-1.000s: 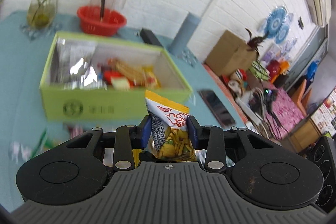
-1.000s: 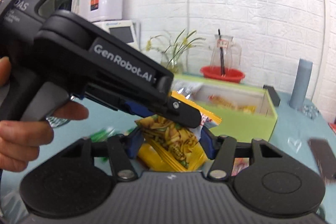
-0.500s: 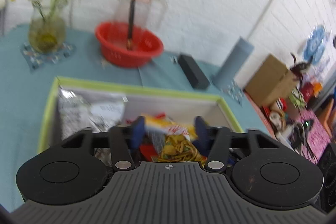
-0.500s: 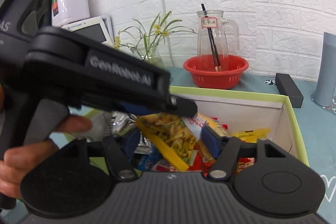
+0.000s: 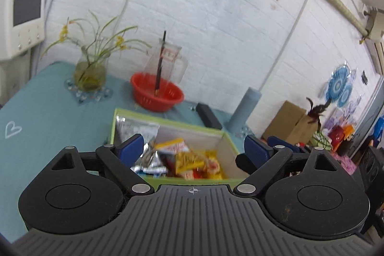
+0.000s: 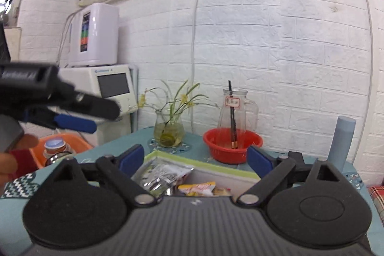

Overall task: Organize snacks
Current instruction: 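Grasp the round biscuit packet with the left tool while the right tool grasps the green pea bag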

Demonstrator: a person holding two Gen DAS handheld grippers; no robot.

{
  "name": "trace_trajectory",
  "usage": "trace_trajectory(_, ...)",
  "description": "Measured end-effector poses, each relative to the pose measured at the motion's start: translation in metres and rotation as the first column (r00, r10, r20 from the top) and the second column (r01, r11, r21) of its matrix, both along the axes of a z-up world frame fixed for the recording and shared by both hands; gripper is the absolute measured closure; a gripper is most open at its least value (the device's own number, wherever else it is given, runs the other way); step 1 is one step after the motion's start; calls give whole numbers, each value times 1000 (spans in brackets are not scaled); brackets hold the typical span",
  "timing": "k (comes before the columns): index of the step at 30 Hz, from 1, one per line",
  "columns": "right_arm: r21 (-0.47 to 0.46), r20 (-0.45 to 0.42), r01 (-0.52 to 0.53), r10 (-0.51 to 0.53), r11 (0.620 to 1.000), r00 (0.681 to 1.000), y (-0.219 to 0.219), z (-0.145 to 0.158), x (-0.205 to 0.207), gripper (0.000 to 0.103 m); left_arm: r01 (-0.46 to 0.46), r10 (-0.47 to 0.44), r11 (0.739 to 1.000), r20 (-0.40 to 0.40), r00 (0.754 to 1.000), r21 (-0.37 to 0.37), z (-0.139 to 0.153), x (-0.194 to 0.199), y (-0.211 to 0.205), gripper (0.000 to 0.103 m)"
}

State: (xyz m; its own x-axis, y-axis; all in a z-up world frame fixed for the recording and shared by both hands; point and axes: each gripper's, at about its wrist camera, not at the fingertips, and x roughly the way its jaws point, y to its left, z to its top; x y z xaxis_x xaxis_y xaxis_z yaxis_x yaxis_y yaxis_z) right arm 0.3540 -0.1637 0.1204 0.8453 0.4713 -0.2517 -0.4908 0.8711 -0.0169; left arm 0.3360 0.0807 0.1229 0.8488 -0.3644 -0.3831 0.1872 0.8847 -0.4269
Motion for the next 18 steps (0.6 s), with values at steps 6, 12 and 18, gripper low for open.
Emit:
trace_trajectory(6, -151, -142, -6, -16, 988, 990, -3, -40, -58, 11, 50, -60, 997, -162, 985, -67, -64, -40, -11, 24)
trace_trajectory(12, -125, -336, 48, -87, 991, 938, -19, -103, -117, 11, 100, -136, 987, -326, 936, -125, -122, -63, -29, 28)
trace_trajectory(18, -145, -377, 108, -156, 983, 913, -14, -132, -130, 11, 70, -58, 997, -349, 936, 23, -128, -67, -38, 29)
